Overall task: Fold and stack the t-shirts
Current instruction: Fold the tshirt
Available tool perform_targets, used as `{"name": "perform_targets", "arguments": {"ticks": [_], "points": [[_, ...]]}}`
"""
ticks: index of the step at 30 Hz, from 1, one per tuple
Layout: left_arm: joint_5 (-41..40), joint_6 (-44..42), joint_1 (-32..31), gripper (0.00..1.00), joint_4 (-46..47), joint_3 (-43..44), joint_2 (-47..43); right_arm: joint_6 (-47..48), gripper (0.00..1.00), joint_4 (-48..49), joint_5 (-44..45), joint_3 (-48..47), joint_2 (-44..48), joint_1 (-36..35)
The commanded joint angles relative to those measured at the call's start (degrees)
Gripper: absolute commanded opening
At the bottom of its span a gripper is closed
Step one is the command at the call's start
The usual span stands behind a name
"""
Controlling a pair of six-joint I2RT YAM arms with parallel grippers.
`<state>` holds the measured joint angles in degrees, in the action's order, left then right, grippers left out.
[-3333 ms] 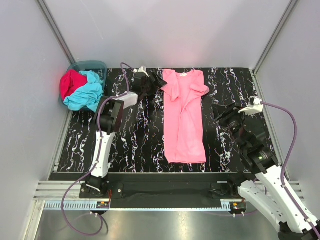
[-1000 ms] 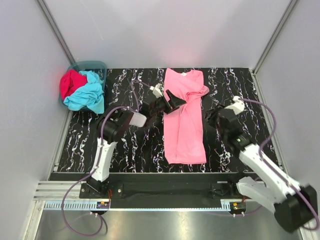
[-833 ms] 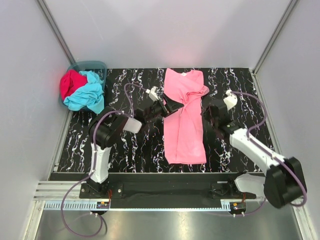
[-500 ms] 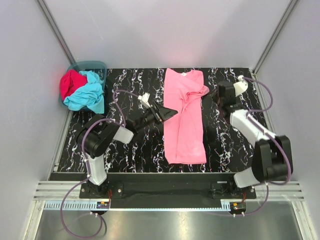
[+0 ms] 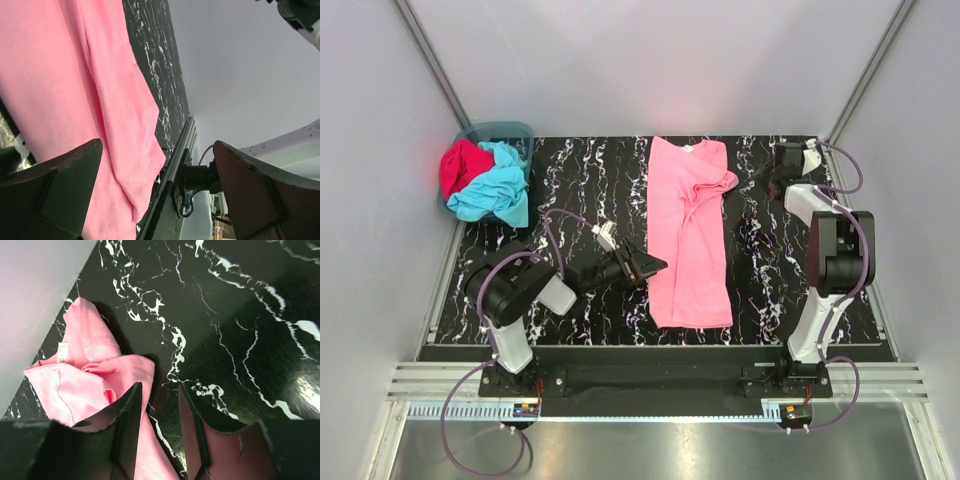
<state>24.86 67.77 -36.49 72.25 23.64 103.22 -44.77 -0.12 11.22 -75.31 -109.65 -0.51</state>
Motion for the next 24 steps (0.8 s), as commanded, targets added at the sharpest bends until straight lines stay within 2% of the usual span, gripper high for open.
{"name": "perform_targets", "arguments": {"ticks": [1,9,24], "points": [[-0.5,-2.3,-0.1,0.99,12.0,-1.6,-2.6,-1.9,0.42,2.1,-8.0,-3.5,-3.5,0.2],[0.0,-2.4,-0.1,0.99,12.6,-2.7,-3.3,-4.7,0.4,3.5,-14.9,-5.2,-10.0,0.2],[0.4,-5.4,-0.1,0.99,6.9,-6.2,-11.3,-3.7,0.41,4.4,-15.9,-12.1,-16.9,0.2]]}}
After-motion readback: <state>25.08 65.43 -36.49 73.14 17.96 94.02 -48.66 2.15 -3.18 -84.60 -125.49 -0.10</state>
